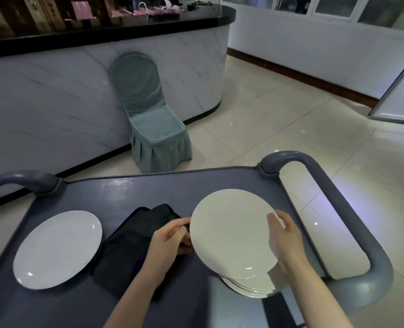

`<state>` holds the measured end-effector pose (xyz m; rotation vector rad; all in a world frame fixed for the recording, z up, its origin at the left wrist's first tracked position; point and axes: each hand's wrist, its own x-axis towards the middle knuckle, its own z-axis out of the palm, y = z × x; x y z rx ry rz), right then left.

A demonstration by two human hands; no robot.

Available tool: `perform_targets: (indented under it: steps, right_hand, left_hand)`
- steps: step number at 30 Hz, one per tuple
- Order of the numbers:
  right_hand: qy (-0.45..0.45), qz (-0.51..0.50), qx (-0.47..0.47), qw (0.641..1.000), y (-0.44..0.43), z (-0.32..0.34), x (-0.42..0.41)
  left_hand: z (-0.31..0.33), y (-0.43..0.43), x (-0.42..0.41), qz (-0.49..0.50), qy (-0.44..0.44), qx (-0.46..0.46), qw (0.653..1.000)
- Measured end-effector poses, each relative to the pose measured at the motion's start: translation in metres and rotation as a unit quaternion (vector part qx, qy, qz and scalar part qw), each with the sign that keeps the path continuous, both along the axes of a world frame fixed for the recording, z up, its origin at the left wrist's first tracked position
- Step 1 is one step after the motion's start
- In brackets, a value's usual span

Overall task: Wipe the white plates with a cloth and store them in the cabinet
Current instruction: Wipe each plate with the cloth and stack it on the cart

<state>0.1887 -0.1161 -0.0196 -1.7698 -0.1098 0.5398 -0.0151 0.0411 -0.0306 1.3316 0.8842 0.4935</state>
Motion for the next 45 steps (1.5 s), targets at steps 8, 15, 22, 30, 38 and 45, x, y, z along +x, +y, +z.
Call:
perform_targets:
  steps: [8, 15, 22, 30, 38, 45]
  right_hand:
    - [0.012, 0.022, -0.052, 0.998, 0.026, 0.005, -0.024]
    - [0.024, 0.002, -0.033, 0.999, 0.05, 0.001, -0.044]
    - [0.012, 0.01, -0.047, 0.999, 0.076, -0.005, -0.07]
    - [0.013, 0.014, -0.036, 0.999, 0.125, -0.016, -0.112]
    - [0.081, -0.084, 0.004, 0.993, 0.14, -0.014, -0.132]
    - [0.007, -0.048, -0.024, 0.999, 0.159, -0.011, -0.148]
  left_hand:
    - [-0.073, 0.036, -0.075, -0.062, 0.371, 0.274, 0.885]
    - [-0.072, 0.066, -0.074, -0.131, 0.245, 0.159, 0.948]
    - [-0.006, 0.12, -0.077, 0.091, 0.09, 0.057, 0.99]
    - [0.047, 0.096, -0.064, -0.33, 0.007, 0.102, 0.938]
    - [-0.01, 0.115, -0.092, -0.164, 0.092, 0.469, 0.863]
    - [-0.004, 0.096, -0.085, -0.265, 0.14, 0.465, 0.833]
